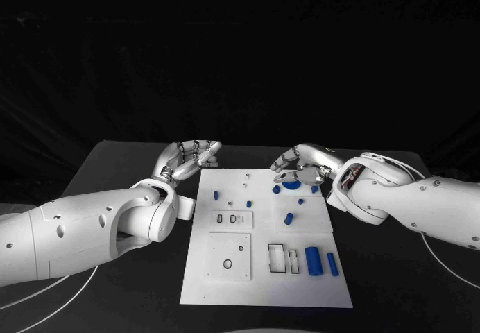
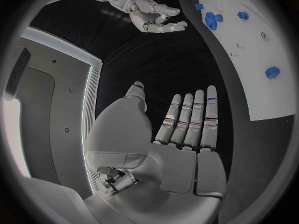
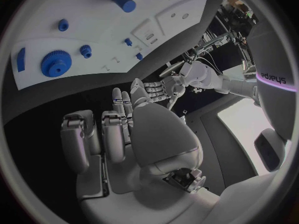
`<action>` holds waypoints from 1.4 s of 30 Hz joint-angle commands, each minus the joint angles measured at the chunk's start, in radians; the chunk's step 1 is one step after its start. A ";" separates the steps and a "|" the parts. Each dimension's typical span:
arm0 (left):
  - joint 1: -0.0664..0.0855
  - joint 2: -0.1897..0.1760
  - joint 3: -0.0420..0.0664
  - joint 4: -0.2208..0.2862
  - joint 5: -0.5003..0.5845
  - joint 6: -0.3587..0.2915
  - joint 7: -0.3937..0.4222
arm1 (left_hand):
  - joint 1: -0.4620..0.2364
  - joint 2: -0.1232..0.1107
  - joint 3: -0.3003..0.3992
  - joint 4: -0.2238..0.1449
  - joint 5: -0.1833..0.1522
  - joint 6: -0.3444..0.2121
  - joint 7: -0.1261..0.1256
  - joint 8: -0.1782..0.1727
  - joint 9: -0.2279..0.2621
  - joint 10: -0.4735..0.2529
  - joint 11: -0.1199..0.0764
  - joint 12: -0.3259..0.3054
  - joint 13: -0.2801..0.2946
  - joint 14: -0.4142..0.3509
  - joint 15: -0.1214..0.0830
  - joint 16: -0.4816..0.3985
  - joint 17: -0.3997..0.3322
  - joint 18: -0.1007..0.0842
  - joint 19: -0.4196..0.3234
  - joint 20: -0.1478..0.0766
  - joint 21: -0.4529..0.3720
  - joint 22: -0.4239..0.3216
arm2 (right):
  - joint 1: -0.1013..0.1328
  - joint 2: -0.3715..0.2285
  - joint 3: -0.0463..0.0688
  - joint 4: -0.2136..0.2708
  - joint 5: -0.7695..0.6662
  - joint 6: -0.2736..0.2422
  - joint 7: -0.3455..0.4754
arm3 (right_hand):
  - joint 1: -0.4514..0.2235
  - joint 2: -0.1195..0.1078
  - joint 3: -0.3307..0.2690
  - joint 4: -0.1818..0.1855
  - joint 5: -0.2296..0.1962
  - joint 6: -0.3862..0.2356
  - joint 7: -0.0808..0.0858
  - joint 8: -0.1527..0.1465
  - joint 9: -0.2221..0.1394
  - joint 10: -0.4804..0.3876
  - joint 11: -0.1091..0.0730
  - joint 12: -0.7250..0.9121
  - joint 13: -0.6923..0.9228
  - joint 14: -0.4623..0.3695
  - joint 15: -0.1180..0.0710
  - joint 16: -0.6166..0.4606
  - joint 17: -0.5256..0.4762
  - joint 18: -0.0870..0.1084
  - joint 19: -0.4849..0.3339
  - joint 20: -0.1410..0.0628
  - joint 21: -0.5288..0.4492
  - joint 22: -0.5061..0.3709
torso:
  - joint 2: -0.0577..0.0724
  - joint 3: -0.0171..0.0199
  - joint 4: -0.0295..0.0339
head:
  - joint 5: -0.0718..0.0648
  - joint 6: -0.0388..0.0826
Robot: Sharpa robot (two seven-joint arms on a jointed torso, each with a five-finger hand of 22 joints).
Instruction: Assemble the parts on the task board
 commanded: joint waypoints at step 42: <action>0.020 -0.003 0.002 0.018 -0.023 0.062 -0.020 | 0.015 0.032 0.005 -0.002 -0.007 0.003 0.032 0.006 0.004 0.025 0.001 -0.027 0.000 -0.018 0.008 -0.035 -0.002 0.005 -0.035 0.007 -0.025 -0.021 | -0.032 0.124 0.003 -0.099 -0.398 0.212 -0.362 | 0.065 0.007 0.052 0.009 -0.003 0.019 0.000 -0.077 -0.005 0.038 0.005 -0.110 -0.001 0.105 -0.001 0.014 0.258 -0.014 0.106 -0.006 0.004 0.263 | 0.028 -0.0090 0.0122 | -0.036 -0.031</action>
